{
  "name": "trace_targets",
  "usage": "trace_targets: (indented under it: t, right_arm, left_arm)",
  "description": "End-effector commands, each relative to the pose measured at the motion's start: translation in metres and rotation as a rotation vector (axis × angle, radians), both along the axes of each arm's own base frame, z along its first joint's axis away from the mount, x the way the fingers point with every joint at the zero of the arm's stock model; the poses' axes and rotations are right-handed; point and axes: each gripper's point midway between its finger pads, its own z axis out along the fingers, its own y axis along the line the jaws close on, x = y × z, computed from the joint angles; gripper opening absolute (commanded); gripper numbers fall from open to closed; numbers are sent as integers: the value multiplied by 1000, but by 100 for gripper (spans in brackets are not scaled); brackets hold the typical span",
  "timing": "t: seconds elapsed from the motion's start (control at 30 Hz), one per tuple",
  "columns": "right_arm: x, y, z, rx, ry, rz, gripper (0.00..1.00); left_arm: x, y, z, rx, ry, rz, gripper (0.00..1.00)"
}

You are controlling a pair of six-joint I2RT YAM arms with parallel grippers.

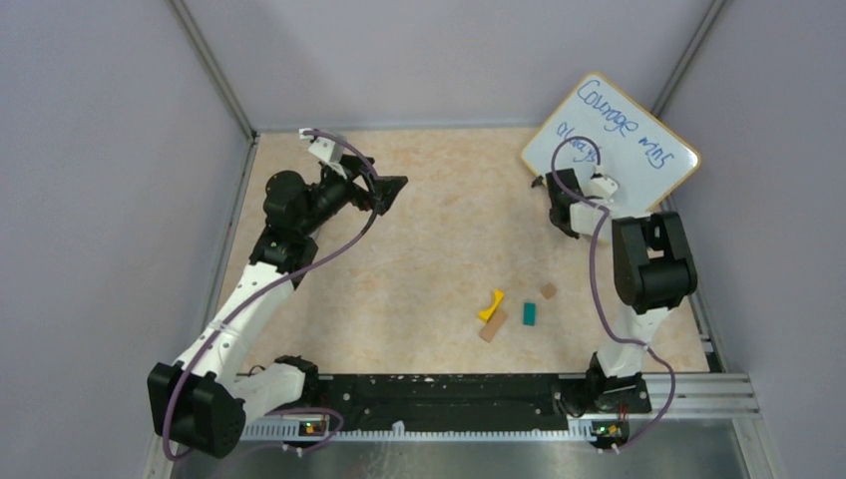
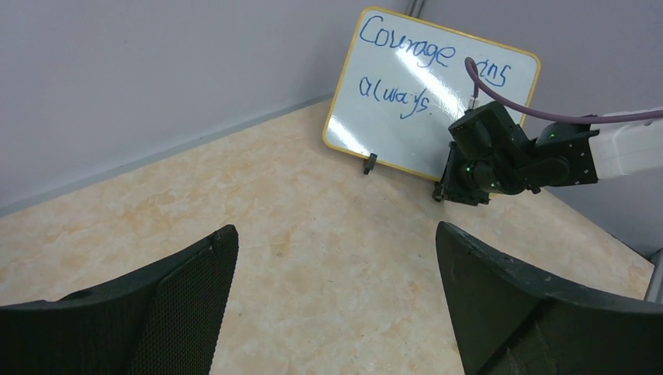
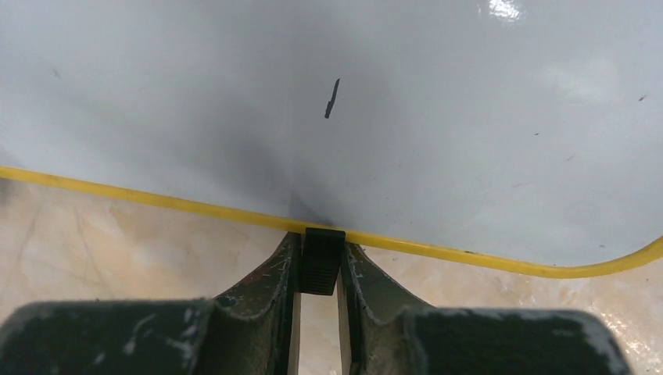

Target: Erase the whiteboard

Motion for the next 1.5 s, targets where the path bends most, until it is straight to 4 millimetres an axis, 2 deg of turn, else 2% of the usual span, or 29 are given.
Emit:
trace_targets:
  t: [0.0, 0.23, 0.47, 0.67, 0.83, 1.03, 1.07, 1.13, 1.2, 1.3, 1.47]
  right_arm:
    - [-18, 39, -7, 34, 65, 239, 0]
    - [-31, 68, -3, 52, 58, 483, 0]
    - [-42, 111, 5, 95, -8, 807, 0]
    - [-50, 136, 0, 150, -9, 940, 0]
    - [-55, 147, -3, 133, -10, 995, 0]
    - [-55, 145, -1, 124, -12, 980, 1]
    - [-56, 144, -1, 124, -5, 977, 5]
    - [-59, 143, 4, 123, -8, 978, 35]
    - [-60, 139, 13, 99, -21, 974, 54]
    - [-63, 131, 29, 67, -42, 944, 61]
    - [-81, 140, 52, 85, -87, 943, 67]
  left_arm:
    - [1, -2, 20, -27, -52, -16, 99]
    - [4, -2, 15, -19, -41, -6, 99]
    - [8, -3, 10, -14, -24, -7, 99]
    - [11, -3, 6, -6, -14, -4, 99]
    - [13, -3, 4, -3, -8, -3, 99]
    - [18, -1, -1, 11, 4, 17, 99]
    - [19, 0, -1, 14, 5, 27, 99]
    - [23, 3, -4, 23, 12, 51, 99]
    - [28, 8, -9, 30, 24, 86, 99]
    - [35, 18, -14, 36, 44, 137, 99]
    - [48, 39, -20, 43, 78, 254, 99]
